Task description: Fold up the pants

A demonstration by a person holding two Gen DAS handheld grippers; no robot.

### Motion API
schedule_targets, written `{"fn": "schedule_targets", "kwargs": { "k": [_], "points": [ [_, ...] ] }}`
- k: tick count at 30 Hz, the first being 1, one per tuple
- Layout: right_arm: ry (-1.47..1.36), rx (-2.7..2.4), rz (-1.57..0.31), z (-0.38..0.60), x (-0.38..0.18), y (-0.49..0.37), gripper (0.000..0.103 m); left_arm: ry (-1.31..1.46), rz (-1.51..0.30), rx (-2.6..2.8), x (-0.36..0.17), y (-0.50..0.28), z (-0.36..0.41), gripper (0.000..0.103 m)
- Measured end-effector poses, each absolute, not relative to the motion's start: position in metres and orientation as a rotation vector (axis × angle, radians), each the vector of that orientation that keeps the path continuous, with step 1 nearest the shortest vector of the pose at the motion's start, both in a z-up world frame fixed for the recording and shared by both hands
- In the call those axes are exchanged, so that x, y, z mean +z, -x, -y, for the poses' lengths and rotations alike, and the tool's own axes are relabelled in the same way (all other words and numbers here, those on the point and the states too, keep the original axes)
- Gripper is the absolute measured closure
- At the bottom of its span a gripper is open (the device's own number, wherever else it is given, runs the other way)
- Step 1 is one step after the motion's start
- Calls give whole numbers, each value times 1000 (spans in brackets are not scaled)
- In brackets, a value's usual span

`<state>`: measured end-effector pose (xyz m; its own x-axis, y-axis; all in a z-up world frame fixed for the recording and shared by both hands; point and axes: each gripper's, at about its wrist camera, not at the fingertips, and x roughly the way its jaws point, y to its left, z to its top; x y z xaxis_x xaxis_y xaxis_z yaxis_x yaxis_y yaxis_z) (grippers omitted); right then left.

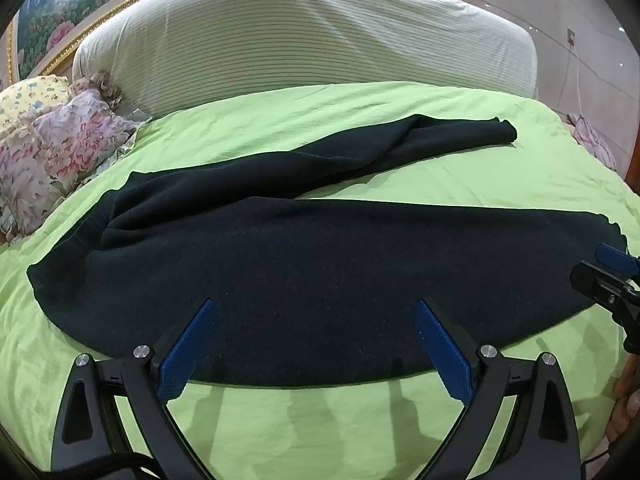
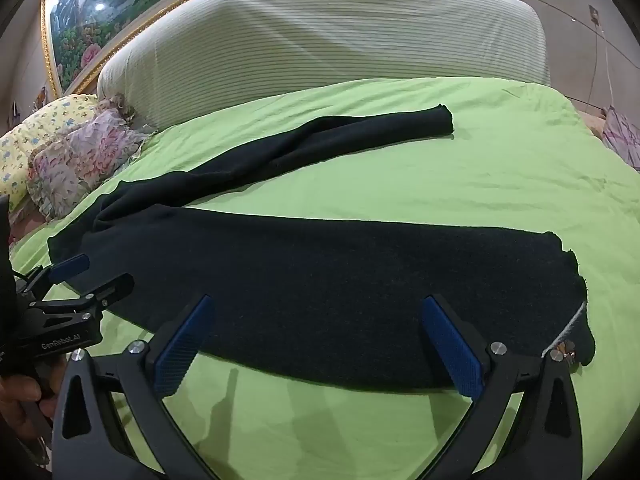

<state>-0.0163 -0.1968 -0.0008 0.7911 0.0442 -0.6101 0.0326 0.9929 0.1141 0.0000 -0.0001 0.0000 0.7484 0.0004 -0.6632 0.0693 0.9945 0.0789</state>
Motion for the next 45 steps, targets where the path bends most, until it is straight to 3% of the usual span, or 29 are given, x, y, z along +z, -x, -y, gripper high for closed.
{"fn": "schedule_targets", "kwargs": {
  "k": [23,37,45],
  "points": [
    [-140,4,-648,200,-2,16,0,-88,-703,-46,1,2,1,4],
    [-143,-3,-652,201,-4,17,0,-93,-785,-50,1,-1,1,4],
    [-151,0,-638,200,-3,17,0,-100,-720,-44,1,-1,0,4]
  ]
}}
